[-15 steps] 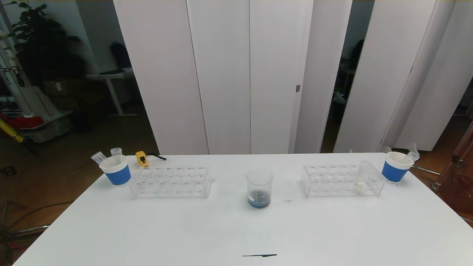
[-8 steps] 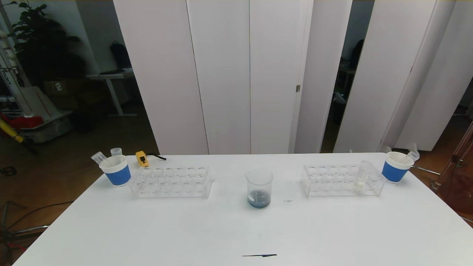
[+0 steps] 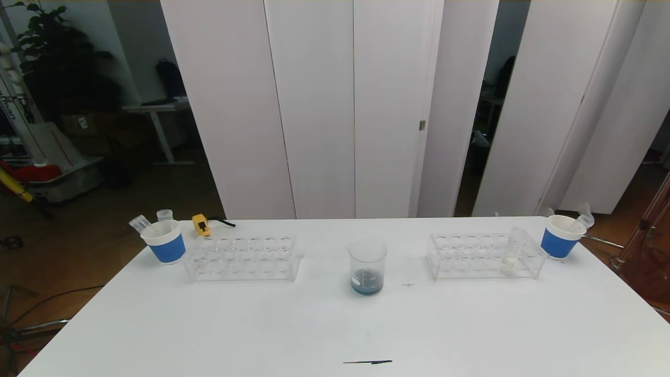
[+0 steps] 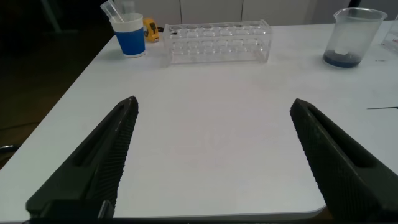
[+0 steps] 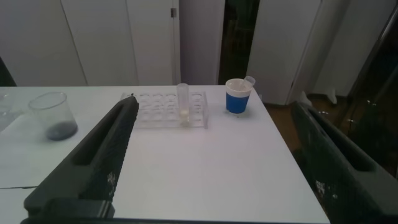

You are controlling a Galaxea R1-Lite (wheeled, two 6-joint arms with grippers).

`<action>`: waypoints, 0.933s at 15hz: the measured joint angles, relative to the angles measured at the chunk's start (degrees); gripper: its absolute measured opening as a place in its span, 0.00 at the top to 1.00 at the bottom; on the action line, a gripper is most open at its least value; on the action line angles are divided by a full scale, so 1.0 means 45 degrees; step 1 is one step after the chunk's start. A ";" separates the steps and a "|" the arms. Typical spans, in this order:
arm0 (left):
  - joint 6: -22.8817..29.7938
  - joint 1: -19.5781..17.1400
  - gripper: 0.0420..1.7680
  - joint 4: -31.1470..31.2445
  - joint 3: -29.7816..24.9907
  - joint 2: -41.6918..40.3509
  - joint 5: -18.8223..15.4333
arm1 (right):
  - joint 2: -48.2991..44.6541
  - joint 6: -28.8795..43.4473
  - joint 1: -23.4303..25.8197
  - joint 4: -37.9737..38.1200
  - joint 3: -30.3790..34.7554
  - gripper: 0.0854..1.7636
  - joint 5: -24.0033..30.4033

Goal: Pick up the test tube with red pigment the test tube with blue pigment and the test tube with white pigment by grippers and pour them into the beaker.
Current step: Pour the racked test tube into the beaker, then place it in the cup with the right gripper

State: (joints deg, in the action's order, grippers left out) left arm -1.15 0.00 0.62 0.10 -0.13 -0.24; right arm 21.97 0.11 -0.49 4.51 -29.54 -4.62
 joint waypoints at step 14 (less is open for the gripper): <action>0.0000 0.0000 0.01 0.0000 0.0000 0.0014 -0.0005 | 1.0768 0.0022 -0.0005 -0.5012 -0.4031 0.01 -0.1000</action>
State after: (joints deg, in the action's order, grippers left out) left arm -1.15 0.00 0.62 0.10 -0.07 -0.27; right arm 70.43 0.21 -0.51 -18.04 -47.68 -9.12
